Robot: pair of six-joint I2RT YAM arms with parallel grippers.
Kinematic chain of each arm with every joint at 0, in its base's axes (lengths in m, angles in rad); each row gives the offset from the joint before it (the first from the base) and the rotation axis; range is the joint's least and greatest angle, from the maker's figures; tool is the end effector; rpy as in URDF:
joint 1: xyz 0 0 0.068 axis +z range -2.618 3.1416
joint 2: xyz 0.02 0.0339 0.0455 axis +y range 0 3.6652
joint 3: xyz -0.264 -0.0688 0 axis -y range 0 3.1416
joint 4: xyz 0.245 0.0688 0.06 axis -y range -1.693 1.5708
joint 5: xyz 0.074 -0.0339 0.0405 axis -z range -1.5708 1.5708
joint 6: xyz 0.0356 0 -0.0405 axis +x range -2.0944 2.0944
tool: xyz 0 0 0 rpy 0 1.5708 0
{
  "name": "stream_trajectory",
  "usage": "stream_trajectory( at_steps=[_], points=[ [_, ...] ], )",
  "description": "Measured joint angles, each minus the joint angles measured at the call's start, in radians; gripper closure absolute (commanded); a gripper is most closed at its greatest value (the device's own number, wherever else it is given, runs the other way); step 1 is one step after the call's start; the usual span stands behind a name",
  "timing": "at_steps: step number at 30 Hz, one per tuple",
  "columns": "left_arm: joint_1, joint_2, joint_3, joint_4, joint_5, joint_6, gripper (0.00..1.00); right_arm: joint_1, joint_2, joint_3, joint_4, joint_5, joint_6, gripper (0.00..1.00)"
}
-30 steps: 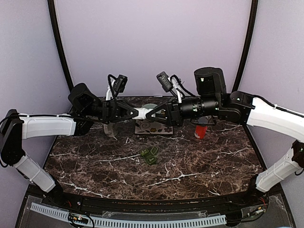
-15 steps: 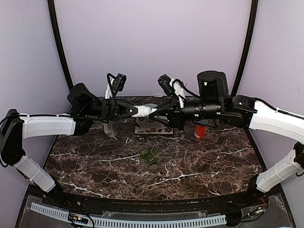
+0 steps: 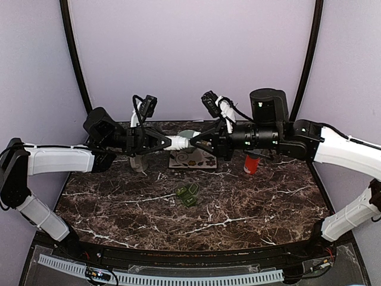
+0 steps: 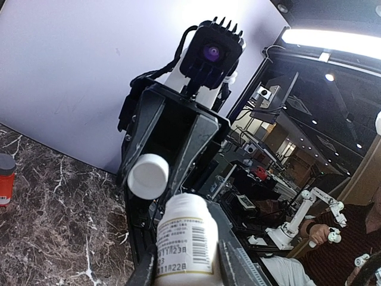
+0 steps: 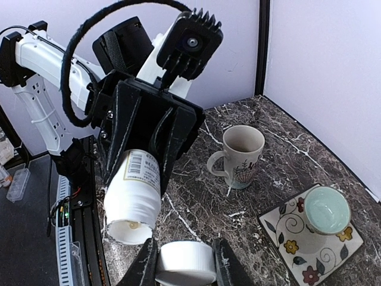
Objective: Sort the pills into containers
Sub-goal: Unscrew the lid of the pill bottle, then pour the pill into the compartment of the pill container.
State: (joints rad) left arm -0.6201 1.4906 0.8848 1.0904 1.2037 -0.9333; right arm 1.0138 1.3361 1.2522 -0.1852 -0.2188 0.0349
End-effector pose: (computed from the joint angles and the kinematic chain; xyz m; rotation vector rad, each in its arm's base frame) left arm 0.2340 -0.2079 0.3269 1.0955 1.3188 -1.8686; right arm 0.1587 0.2694 0.3806 -1.0505 1.6285 0.9199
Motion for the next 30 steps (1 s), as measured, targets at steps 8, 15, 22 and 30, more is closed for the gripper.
stream_trajectory(
  at_steps=[8, 15, 22, 30],
  points=[
    [0.000, -0.043, -0.088, -0.007, -0.066, 0.038, 1.00, 0.000, -0.022, -0.010, 0.006, 0.030, 0.001, 0.93],
    [0.000, -0.068, -0.185, 0.016, -0.159, 0.062, 1.00, 0.000, -0.047, -0.050, 0.014, 0.063, 0.005, 0.93],
    [0.000, -0.087, -0.293, 0.084, -0.254, 0.068, 1.00, 0.000, -0.074, -0.082, 0.028, 0.098, 0.013, 0.93],
    [0.000, -0.080, -0.392, 0.222, -0.328, 0.048, 1.00, 0.000, -0.098, -0.133, 0.051, 0.130, 0.023, 0.93]
  ],
)
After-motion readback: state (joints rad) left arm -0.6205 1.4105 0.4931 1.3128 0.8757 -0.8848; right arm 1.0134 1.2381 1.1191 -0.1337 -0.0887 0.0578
